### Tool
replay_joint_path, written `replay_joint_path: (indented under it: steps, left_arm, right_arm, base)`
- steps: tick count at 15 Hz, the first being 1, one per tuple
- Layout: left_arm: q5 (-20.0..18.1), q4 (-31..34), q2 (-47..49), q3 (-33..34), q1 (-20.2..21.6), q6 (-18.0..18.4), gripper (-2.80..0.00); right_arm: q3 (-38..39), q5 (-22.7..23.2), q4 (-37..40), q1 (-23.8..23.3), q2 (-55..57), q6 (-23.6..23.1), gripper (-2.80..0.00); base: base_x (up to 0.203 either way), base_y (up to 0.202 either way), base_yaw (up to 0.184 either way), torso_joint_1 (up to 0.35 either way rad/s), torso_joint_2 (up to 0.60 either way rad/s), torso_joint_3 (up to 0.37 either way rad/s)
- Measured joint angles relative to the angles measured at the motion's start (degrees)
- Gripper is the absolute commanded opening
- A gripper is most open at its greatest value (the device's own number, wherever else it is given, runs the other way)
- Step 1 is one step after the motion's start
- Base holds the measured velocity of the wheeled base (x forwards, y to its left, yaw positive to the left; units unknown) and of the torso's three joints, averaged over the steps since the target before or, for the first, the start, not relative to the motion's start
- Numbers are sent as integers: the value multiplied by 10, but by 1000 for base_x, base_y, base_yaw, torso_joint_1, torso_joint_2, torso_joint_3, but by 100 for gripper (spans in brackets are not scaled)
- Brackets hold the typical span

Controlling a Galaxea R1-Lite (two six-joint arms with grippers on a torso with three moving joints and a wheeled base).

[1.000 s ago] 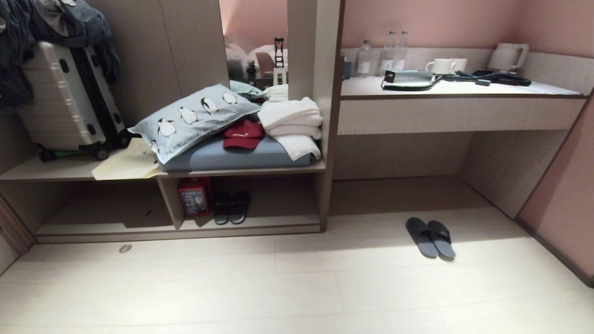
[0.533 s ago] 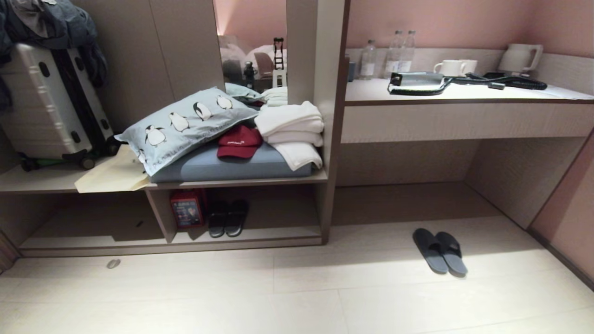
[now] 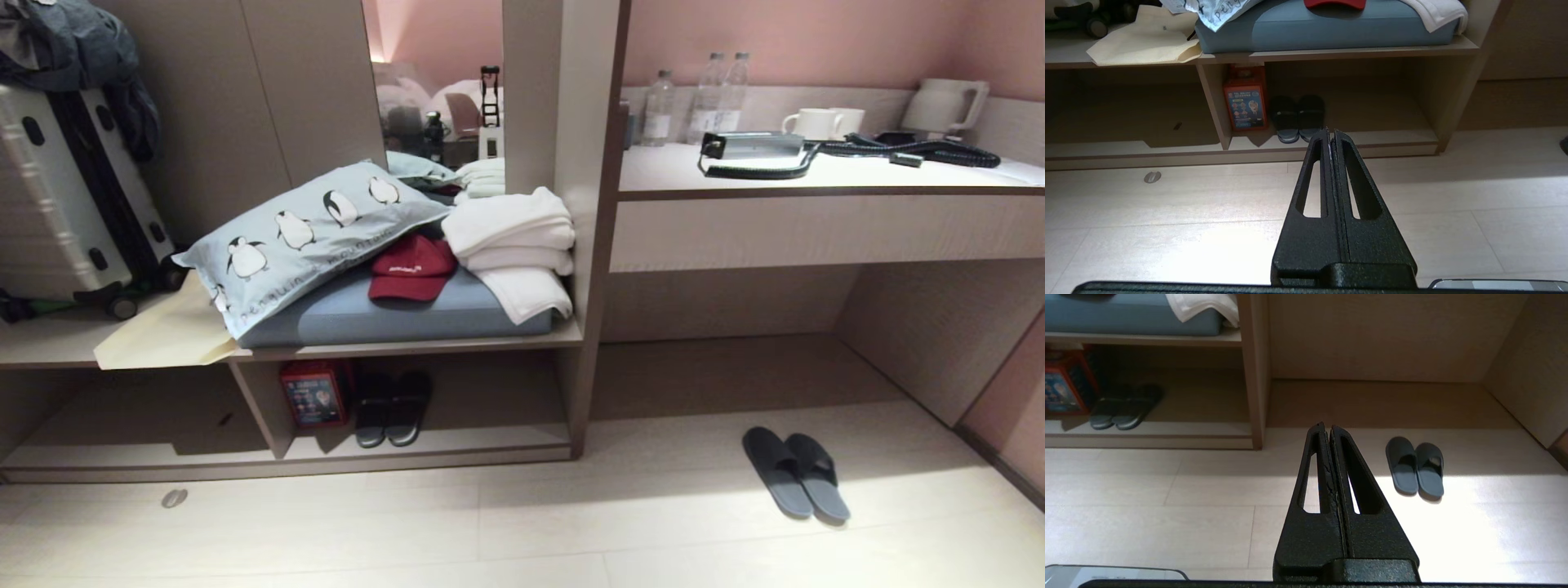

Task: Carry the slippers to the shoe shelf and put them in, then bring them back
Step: Pick up the slippers on the floor

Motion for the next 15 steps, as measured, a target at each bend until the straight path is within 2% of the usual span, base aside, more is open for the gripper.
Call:
replay_joint_path:
  steps: [7, 15]
  left_arm:
    - [0, 0, 0, 0, 0, 0, -280]
    - [0, 0, 0, 0, -1, 0, -280]
  right_arm:
    - [0, 0, 0, 0, 0, 0, -280]
    - [0, 0, 0, 0, 0, 0, -280]
  base:
    - [180, 0, 1, 3, 2, 1]
    - [-1, -20, 2, 1, 0, 0]
